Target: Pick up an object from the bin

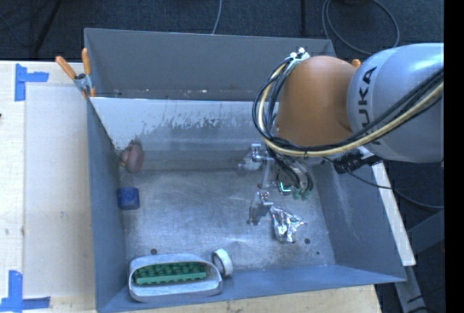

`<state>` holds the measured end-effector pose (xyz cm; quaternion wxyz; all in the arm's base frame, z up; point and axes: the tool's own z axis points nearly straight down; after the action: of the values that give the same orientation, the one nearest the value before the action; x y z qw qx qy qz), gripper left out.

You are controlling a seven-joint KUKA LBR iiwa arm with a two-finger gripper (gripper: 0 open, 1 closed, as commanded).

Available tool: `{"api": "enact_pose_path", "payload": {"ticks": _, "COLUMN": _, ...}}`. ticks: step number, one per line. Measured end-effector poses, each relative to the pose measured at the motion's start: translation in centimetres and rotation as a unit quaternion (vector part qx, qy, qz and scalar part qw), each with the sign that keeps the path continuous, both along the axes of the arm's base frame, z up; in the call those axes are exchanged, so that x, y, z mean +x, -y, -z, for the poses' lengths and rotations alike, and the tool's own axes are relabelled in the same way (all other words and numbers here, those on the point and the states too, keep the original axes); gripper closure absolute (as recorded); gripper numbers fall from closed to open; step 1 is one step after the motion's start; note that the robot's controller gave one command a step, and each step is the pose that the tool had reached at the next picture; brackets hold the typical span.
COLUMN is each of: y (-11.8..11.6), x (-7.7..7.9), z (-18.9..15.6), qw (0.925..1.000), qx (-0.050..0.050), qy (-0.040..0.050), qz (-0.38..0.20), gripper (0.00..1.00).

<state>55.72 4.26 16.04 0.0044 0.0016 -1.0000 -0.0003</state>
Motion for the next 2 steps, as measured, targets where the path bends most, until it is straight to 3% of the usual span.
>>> {"api": "enact_pose_path", "payload": {"ticks": 1, "y": 10.07, "x": -2.33, "z": 6.77, "qw": 0.9977, "qx": -0.001, "qy": 0.0002, "qz": -0.068, "gripper": 0.0}}
{"api": "enact_pose_path", "payload": {"ticks": 2, "y": 9.72, "x": -2.13, "z": 6.42, "qw": 0.9976, "qx": 0.0, "qy": 0.0027, "qz": -0.069, "gripper": 1.0}}
